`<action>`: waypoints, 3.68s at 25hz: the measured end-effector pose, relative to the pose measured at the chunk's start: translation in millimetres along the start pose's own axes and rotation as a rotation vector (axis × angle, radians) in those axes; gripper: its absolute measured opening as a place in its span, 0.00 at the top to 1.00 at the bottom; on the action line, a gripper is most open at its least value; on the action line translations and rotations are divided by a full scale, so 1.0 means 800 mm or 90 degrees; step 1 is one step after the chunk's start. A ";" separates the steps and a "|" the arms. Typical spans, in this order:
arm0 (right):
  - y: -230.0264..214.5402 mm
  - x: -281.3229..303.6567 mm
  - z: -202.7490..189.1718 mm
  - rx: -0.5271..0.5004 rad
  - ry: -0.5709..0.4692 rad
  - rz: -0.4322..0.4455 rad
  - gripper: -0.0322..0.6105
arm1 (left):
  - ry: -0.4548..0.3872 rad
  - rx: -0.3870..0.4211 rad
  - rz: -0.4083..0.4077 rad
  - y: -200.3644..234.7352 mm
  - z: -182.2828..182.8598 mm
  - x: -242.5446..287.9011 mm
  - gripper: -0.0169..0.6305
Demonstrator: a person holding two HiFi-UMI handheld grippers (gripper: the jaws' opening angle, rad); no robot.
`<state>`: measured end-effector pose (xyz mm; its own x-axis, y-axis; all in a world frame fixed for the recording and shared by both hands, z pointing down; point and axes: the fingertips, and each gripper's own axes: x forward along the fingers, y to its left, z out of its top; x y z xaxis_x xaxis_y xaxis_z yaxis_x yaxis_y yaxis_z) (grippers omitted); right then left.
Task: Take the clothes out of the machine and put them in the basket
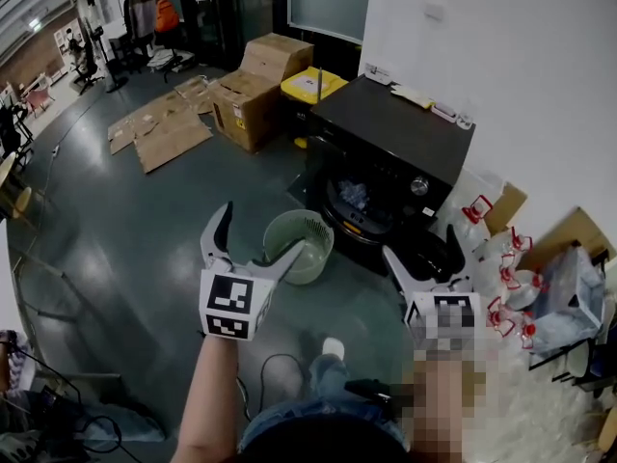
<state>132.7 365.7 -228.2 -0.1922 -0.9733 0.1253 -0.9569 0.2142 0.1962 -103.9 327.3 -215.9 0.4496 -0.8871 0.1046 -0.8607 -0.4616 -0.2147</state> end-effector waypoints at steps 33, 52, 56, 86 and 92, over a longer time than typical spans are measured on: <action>-0.105 0.290 -0.120 0.054 0.116 0.120 0.18 | 0.133 -0.019 -0.012 0.014 -0.078 0.306 0.11; -0.004 0.426 -0.187 0.093 0.238 0.115 0.19 | 0.201 -0.097 -0.084 0.122 -0.224 0.394 0.11; 0.020 0.471 -0.213 0.113 0.250 0.115 0.19 | 0.221 -0.113 -0.105 0.137 -0.264 0.422 0.11; 0.078 0.579 -0.482 0.145 0.349 0.110 0.19 | 0.317 -0.126 -0.172 0.093 -0.548 0.487 0.11; 0.062 0.585 -0.543 0.151 0.350 0.113 0.20 | 0.327 -0.097 -0.186 0.060 -0.590 0.497 0.11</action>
<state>90.2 -43.4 262.8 -0.2726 -0.7261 0.6312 -0.9551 0.2834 -0.0864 -79.0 -50.6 274.0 0.5320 -0.5958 0.6017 -0.7606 -0.6485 0.0303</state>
